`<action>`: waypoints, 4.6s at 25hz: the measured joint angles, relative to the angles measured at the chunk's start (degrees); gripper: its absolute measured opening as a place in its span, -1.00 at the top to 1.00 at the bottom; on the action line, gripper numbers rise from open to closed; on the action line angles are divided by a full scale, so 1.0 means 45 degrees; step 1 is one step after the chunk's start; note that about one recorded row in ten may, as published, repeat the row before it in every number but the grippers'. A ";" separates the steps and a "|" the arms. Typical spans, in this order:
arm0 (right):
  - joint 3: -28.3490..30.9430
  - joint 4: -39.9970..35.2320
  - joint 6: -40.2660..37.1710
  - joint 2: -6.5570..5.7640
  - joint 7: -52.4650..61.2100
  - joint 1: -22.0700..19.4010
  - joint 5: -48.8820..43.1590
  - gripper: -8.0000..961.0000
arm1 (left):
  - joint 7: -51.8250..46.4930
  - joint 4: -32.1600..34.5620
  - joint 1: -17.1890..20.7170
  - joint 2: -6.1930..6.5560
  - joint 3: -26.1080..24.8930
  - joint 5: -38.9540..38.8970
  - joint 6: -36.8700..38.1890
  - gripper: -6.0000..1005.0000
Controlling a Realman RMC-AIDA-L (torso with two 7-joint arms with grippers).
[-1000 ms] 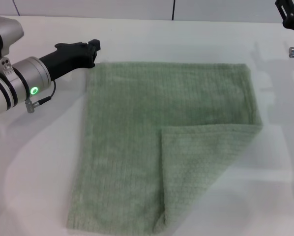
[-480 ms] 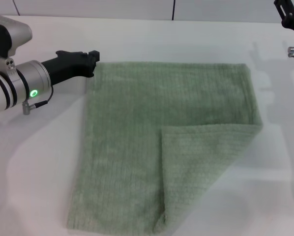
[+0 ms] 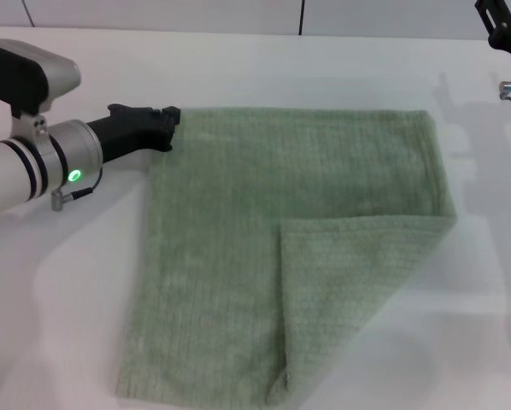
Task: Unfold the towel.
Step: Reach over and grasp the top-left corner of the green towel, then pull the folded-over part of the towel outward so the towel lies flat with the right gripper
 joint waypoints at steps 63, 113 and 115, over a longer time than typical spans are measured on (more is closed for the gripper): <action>-0.0158 -0.0005 0.0028 0.0000 0.0000 0.0188 0.0000 -0.72 | 0.1623 -0.0067 0.0051 -0.0537 -0.1425 -0.0020 -0.0754 0.99; -0.0446 -0.0097 -0.0070 0.0040 0.0000 0.0119 0.0000 -0.72 | 0.2638 0.0001 0.0011 -0.0850 -0.1485 -0.0080 -0.1516 0.99; -0.0449 -0.0098 -0.0070 0.0040 0.0000 0.0119 0.0000 -0.72 | 0.2638 0.0000 0.0021 -0.0850 -0.1485 -0.0081 -0.1516 0.99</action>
